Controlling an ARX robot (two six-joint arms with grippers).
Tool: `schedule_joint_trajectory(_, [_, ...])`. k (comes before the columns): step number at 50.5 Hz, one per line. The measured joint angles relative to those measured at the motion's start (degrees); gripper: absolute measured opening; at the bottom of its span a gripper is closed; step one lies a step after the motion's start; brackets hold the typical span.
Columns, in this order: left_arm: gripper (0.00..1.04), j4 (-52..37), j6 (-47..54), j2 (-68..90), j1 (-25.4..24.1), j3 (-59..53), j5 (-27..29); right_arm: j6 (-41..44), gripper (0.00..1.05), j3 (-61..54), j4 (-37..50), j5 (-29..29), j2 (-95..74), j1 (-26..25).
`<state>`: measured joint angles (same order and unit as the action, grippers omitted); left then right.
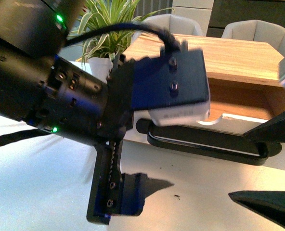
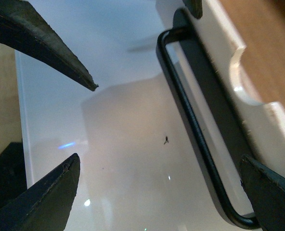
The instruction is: Pull drawer
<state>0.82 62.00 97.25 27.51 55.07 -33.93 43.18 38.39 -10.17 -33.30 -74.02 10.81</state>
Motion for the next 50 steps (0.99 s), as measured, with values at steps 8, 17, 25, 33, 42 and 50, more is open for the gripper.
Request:
schedule_joint_trajectory(8, [0.97, -11.17, -8.57, -6.36, -0.66, -4.79, 1.16, -5.35, 0.96, -2.97, 4.94, -0.11, 6.38, -1.60])
schedule_joint_trajectory(17, [0.97, -25.00, -20.33, -13.77, -2.32, -11.85, 7.41, -14.82, 0.96, -7.65, 16.20, 5.90, 13.49, -4.26])
schedule_joint_trajectory(25, [0.97, -37.29, -38.73, -24.48, -8.72, -23.67, 17.97, -28.48, 0.96, -14.25, 30.18, 19.23, 23.19, -8.90])
schedule_joint_trajectory(33, [0.97, -37.75, -50.23, -34.58, -15.69, -32.41, 21.11, -36.76, 0.96, -19.17, 30.27, 25.51, 31.19, -11.76])
schedule_joint_trajectory(42, [0.97, -35.65, -59.34, -44.15, -23.61, -40.26, 23.98, -43.60, 0.96, -24.50, 27.45, 30.21, 40.19, -13.92])
schedule_joint_trajectory(50, [0.97, -36.72, -65.16, -45.79, -27.32, -43.78, 25.05, -50.60, 0.96, -28.74, 26.88, 32.68, 45.66, -15.10])
